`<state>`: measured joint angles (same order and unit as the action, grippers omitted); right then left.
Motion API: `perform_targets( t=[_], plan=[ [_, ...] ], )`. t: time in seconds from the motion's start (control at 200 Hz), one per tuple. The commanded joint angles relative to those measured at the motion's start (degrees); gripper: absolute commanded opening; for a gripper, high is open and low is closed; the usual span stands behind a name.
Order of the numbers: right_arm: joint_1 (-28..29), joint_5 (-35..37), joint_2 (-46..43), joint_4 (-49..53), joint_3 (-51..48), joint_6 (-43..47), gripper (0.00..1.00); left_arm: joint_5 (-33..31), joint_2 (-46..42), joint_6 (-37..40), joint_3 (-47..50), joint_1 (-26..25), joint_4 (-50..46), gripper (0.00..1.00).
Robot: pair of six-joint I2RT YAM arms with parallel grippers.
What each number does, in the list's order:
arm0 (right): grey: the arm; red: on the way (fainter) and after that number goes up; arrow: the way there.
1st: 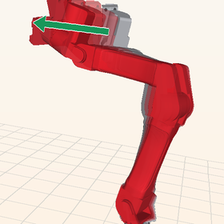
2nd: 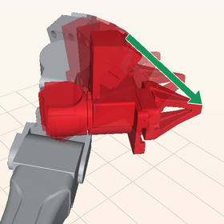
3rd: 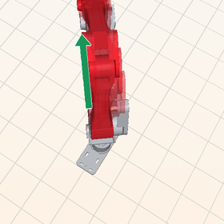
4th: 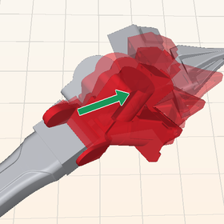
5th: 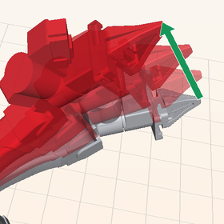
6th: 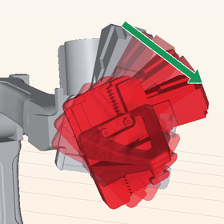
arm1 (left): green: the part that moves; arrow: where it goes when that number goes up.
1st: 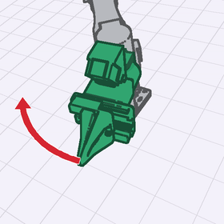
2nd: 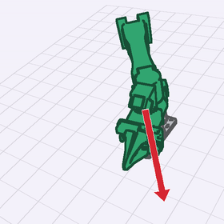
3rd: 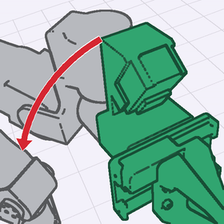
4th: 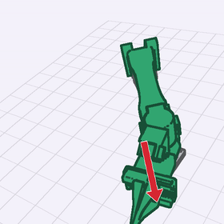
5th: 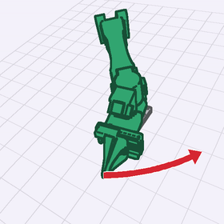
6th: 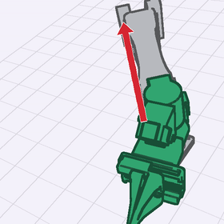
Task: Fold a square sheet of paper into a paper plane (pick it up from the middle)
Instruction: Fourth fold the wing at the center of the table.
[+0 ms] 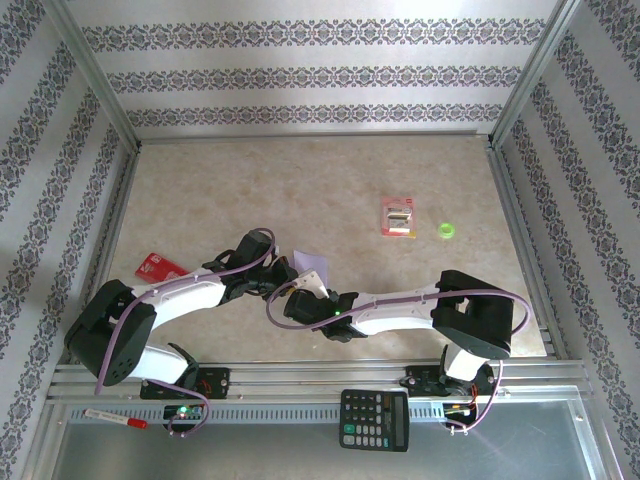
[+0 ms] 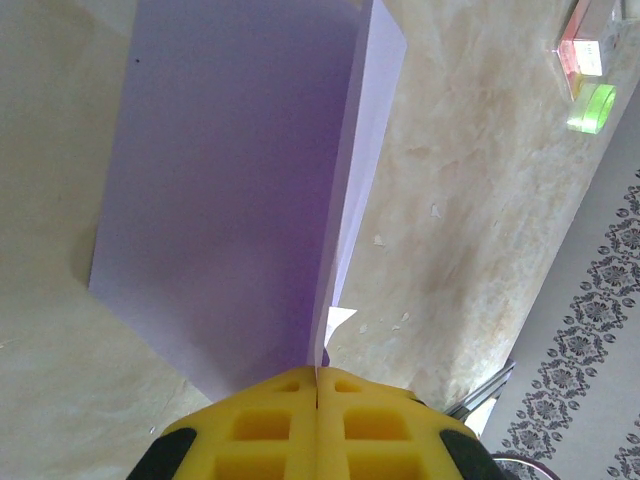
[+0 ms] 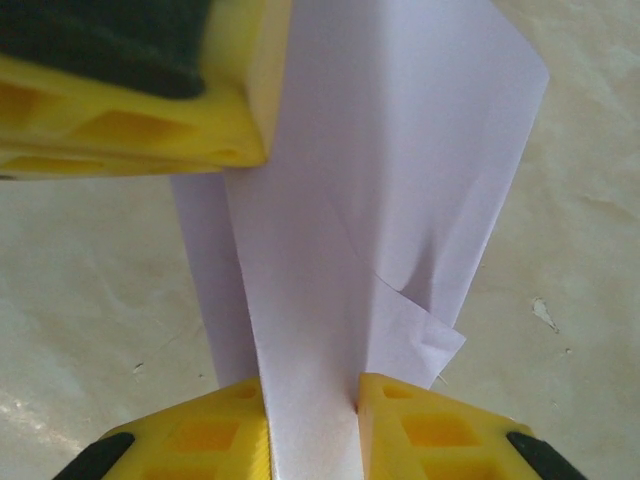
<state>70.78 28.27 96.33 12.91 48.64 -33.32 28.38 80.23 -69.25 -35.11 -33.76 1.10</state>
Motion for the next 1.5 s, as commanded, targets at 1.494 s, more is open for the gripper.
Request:
perform_targets(
  t=[1.494],
  plan=[
    [-10.82, -23.5, -11.13, -28.62, -19.19, -9.67, 0.0, 4.14, -6.3, 10.54, 0.41, 3.96, -2.18, 0.25]
  ],
)
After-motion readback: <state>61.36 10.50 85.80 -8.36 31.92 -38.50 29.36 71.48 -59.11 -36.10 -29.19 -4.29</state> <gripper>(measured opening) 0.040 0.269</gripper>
